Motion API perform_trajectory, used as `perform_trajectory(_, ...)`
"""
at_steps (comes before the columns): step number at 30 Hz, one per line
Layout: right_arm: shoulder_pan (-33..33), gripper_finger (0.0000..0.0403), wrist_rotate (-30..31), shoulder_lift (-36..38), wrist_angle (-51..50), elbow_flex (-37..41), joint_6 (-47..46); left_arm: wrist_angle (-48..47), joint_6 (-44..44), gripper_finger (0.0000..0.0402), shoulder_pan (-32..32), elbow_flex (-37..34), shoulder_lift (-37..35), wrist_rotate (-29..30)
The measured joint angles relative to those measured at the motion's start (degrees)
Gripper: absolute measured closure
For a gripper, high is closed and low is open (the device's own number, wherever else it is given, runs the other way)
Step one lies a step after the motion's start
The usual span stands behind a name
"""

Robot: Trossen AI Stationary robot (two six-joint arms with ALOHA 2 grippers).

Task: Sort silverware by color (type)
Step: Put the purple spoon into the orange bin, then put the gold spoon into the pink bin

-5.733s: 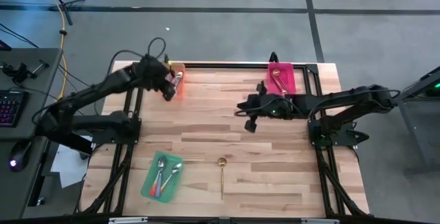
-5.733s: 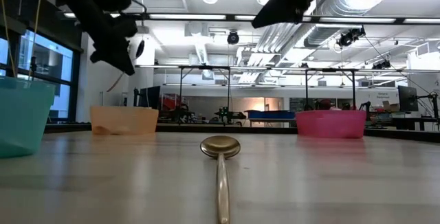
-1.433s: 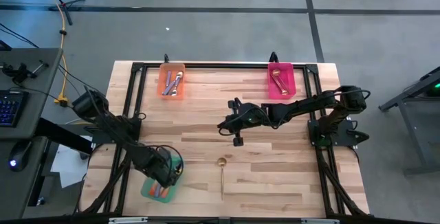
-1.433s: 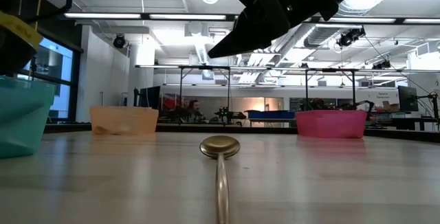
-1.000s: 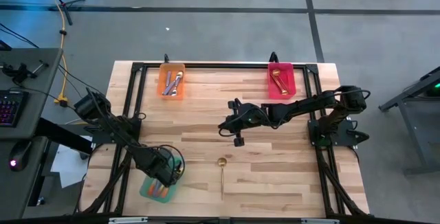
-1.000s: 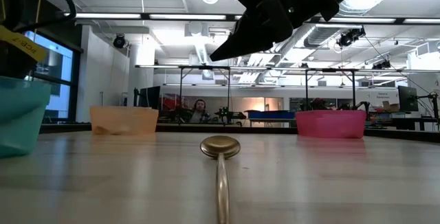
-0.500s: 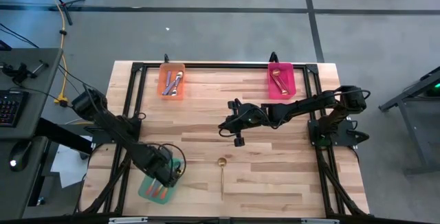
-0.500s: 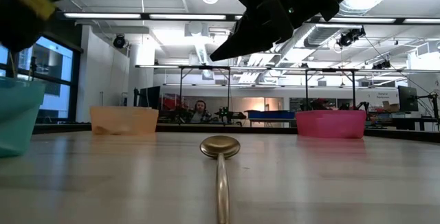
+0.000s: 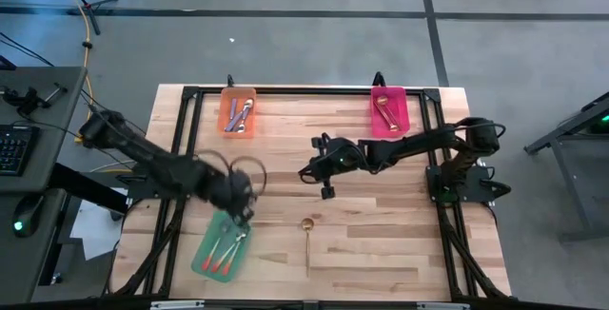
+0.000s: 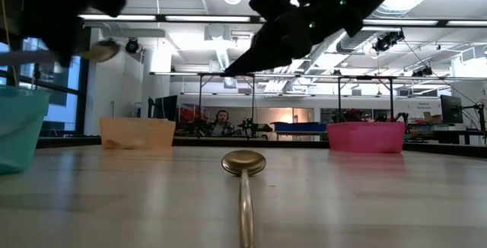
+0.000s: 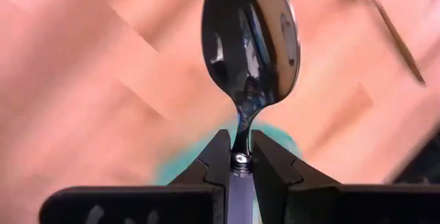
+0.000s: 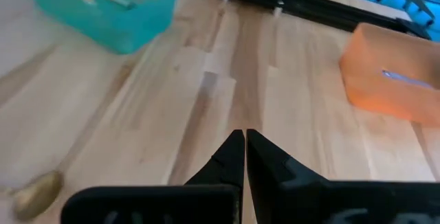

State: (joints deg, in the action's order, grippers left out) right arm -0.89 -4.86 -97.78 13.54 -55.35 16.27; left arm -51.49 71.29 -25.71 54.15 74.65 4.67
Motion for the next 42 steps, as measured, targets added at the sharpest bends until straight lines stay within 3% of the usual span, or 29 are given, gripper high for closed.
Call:
perform_trajectory(7, -1.02, 0.0403, 0.13, -2.03, 2.56, 0.00, -3.50, -4.89, -21.98, 0.0376, 19.29, -0.04, -6.18, 4.08)
perform_trajectory(16, -1.03, 0.0403, 0.15, -2.03, 3.68, 0.00, -5.31, -1.43, -50.35, 0.0376, 52.69, -0.09, -5.54, 5.26)
perform_trajectory(23, -1.03, 0.0403, 0.15, -2.03, 3.59, 0.00, -5.87, 10.30, -61.35, 0.0376, 72.39, -0.04, -0.71, -5.33)
perform_trajectory(28, -1.03, 0.0403, 0.15, -2.03, 3.28, 0.00, -5.88, 13.55, -64.71, 0.0376, 78.39, -0.07, 6.38, -5.91)
perform_trajectory(33, -1.03, 0.0403, 0.17, -2.03, 3.09, 0.00, -6.28, 17.19, -66.10, 0.0372, 79.88, -0.07, 12.07, -6.08)
perform_trajectory(42, -1.03, 0.0403, 4.03, -2.03, 1.39, 0.00, -12.94, 21.62, -68.87, 0.0311, 78.90, -0.07, 11.56, -6.06)
